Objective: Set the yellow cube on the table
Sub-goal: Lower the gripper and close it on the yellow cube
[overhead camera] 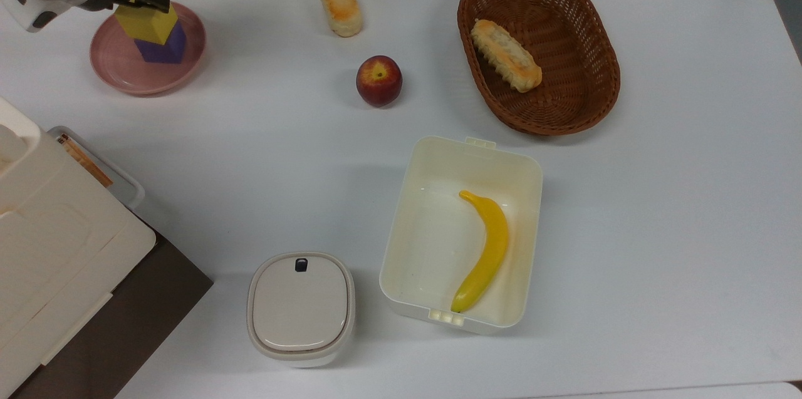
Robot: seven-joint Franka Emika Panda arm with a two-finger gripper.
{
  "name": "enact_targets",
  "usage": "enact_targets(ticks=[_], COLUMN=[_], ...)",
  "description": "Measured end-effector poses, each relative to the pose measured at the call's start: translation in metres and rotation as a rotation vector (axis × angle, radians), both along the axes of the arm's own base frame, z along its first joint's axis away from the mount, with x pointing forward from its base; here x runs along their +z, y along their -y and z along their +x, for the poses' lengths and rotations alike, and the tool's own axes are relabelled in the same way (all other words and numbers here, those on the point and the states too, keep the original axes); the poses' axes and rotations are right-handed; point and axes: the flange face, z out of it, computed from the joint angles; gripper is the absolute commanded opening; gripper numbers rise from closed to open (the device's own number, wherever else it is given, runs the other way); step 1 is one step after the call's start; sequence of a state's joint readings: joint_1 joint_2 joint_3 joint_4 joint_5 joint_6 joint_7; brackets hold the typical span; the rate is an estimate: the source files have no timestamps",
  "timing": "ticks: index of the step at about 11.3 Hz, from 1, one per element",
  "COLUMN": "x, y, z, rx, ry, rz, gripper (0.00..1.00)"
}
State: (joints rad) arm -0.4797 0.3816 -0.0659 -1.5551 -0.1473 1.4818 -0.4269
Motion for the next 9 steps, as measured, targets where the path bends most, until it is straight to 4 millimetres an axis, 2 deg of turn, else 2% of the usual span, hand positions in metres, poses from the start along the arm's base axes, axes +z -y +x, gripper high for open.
enact_targets(ticks=[1, 3, 4, 5, 9], x=[-0.0019, -0.0088, -0.0117, -0.0111, -0.0048], y=[0.0, 0.001, 0.0012, 0.0009, -0.0033], z=[0.0001, -0.0001, 0.0003, 0.0012, 0.0064], rx=[0.0, 0.006, 0.013, 0.017, 0.027], ry=[-0.003, -0.021, -0.031, -0.033, -0.021], rz=[0.002, -0.005, -0.011, -0.017, -0.024], gripper=[0.79, 0.26, 0.08, 0.0, 0.01])
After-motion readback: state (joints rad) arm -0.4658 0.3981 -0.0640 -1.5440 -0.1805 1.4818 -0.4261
